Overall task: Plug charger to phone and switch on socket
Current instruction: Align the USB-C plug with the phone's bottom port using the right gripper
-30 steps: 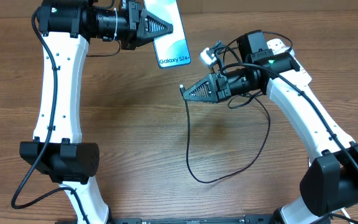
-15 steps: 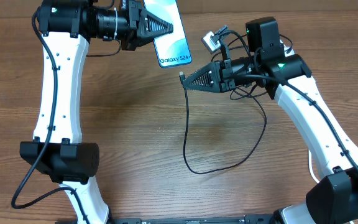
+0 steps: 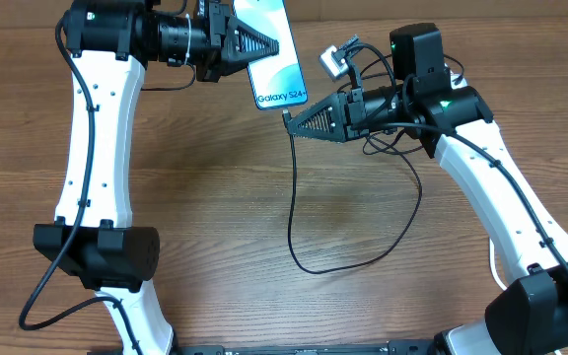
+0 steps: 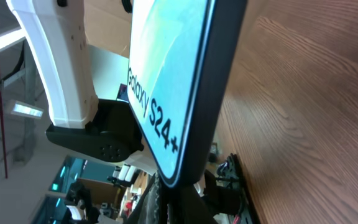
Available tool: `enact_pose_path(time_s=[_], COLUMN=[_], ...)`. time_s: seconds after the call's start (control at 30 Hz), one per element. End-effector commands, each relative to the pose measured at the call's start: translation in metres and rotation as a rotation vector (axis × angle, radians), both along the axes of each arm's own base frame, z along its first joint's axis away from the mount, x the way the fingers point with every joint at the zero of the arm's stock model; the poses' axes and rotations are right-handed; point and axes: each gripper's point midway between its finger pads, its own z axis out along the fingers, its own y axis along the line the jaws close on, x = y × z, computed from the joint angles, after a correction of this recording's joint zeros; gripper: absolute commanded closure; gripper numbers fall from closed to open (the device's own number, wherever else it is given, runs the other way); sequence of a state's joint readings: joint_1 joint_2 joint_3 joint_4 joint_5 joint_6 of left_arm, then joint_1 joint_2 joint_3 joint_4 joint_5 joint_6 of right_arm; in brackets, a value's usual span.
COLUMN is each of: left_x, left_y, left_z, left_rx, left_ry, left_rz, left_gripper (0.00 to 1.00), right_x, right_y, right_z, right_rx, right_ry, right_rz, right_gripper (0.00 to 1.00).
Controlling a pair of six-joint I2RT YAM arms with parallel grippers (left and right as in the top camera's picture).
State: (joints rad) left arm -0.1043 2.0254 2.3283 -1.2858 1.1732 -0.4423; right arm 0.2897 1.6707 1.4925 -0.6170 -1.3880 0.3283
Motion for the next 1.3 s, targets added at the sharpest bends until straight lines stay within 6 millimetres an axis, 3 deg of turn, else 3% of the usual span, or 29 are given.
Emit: enact_pose_path(time_s=[0.0, 0.3, 1.27], left_x=[-0.0023, -0.0011, -0.0020], left_y=[-0.0025, -0.0008, -0.0010], left_z=[0.0038, 0.0030, 0.0040], left_rx=[-0.015, -0.010, -0.017], left_ry=[-0.021, -0.020, -0.018], left_rz=[-0.019, -0.012, -0.017], left_gripper=[0.96, 0.96, 0.96], right_x=[-0.0073, -0.0160, -0.0070], right_y=[0.0000, 0.0056, -0.0014], right_z=[0.0150, 0.0177, 0.0200], right_rx=[0.022, 0.038, 0.045], right_ry=[-0.021, -0.016, -0.041], right_rz=[0.018, 0.057, 0.031], right_gripper=[0.96, 0.96, 0.96])
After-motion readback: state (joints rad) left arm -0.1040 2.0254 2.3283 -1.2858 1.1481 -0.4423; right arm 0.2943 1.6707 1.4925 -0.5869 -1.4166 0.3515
